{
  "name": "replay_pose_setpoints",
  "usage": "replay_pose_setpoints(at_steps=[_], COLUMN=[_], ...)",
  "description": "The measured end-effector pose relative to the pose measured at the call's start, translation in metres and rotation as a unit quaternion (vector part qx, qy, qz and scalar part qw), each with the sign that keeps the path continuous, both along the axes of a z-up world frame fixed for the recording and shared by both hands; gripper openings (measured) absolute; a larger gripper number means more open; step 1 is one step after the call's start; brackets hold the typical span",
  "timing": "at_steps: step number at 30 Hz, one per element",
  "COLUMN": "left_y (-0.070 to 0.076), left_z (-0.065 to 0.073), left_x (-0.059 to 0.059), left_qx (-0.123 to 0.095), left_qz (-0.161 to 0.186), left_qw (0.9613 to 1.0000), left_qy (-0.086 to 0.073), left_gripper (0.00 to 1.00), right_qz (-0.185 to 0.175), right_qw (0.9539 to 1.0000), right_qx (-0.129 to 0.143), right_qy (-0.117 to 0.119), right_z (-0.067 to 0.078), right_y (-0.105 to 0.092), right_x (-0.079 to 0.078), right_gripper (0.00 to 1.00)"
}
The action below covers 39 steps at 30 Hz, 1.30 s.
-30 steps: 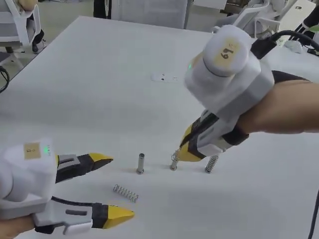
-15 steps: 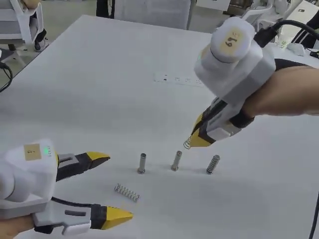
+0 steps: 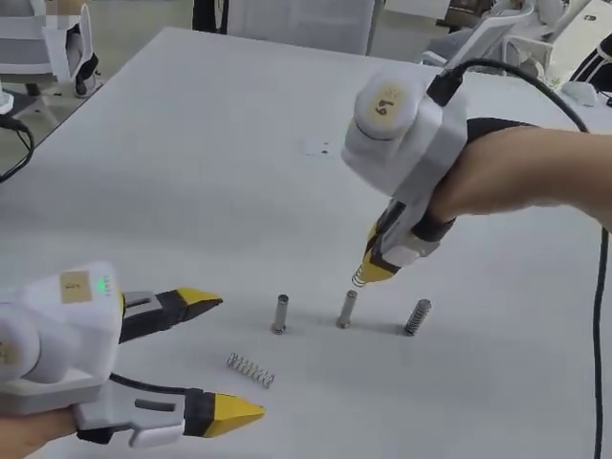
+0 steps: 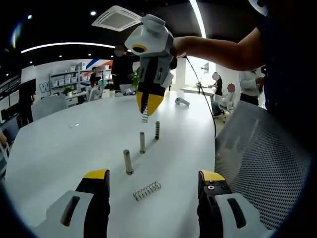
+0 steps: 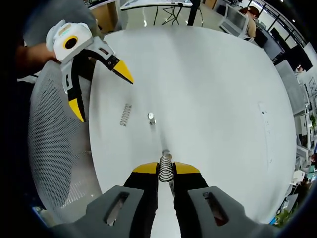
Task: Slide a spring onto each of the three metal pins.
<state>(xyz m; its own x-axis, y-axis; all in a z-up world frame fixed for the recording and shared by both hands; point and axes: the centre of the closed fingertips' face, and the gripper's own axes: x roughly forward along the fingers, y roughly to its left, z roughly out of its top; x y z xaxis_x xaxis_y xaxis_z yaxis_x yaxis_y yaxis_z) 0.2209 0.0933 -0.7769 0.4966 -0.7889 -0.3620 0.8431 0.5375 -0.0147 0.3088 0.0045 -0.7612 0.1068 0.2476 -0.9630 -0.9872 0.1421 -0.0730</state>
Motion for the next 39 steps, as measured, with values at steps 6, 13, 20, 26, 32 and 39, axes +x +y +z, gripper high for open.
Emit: replay_pose_setpoints(at_steps=[6,13,20,26,32,39], left_y=[-0.001,0.000,0.003,0.002,0.002,0.002], left_z=[0.001,0.001,0.000,0.000,0.000,0.000], left_x=[0.000,0.000,-0.001,-0.001,0.000,0.000], left_qx=[0.001,-0.002,-0.001,-0.001,-0.002,-0.001], left_qz=[-0.002,-0.002,-0.001,-0.001,-0.001,0.000], left_qw=[1.0000,1.0000,1.0000,1.0000,1.0000,1.0000], left_qy=[-0.001,0.000,0.001,0.001,0.001,0.001], left_gripper=[0.68,0.67,0.66,0.65,0.64,0.63], right_qz=[-0.001,-0.002,-0.007,-0.009,-0.008,-0.008], right_qw=[1.0000,0.9998,0.9996,0.9995,0.9994,0.9991], right_qx=[-0.005,-0.015,-0.021,-0.021,-0.023,-0.031], right_qy=[0.003,0.010,0.017,0.021,0.023,0.027], right_z=[-0.007,-0.014,-0.019,-0.026,-0.030,-0.043], right_y=[0.001,0.000,-0.002,-0.002,-0.002,-0.003], right_x=[-0.001,-0.004,-0.004,0.002,0.001,0.002], right_gripper=[0.08,0.08,0.08,0.08,0.08,0.08])
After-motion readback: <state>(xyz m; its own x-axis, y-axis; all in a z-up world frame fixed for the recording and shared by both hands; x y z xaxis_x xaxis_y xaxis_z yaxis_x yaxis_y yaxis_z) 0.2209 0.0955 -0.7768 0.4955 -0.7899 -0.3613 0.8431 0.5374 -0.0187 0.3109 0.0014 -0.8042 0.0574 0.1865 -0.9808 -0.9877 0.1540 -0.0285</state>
